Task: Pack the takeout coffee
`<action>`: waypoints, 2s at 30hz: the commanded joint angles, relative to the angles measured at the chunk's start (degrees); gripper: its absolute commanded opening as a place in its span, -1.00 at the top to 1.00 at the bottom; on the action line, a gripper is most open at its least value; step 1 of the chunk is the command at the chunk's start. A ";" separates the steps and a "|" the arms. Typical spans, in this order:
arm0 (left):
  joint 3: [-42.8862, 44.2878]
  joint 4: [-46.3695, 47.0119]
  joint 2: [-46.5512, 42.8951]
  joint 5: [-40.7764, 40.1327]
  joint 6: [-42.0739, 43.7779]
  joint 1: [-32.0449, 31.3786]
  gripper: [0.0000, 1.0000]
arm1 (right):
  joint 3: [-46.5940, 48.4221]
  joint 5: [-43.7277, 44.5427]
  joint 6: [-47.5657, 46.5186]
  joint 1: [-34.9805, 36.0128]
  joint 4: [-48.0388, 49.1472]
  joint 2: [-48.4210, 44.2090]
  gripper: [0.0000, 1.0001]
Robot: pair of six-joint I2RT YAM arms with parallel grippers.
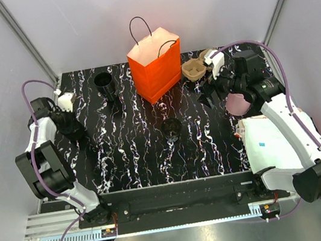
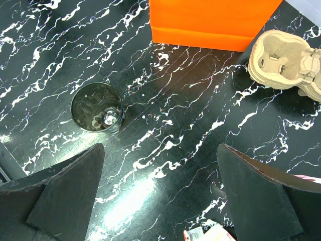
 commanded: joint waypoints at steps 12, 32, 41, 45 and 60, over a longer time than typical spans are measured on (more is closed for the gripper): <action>4.36 0.75 -6.41 2.62 -3.29 -0.05 0.70 | 1.41 -1.01 0.06 0.36 0.64 -0.98 -0.99; 8.32 -19.73 -23.02 12.98 3.74 -23.50 0.77 | 5.80 3.02 -28.56 12.65 -5.24 -0.28 -0.99; 15.16 -32.38 -18.46 24.14 9.35 -31.42 0.76 | 5.37 11.11 -43.00 24.42 -4.99 4.99 -0.99; 19.21 -40.28 -15.12 29.16 14.45 -32.65 0.75 | 5.62 17.78 -45.99 30.31 -3.31 7.98 -0.99; 23.35 -57.09 -8.79 35.76 26.42 -36.52 0.76 | 27.24 28.26 -45.91 42.63 -1.90 21.95 -0.99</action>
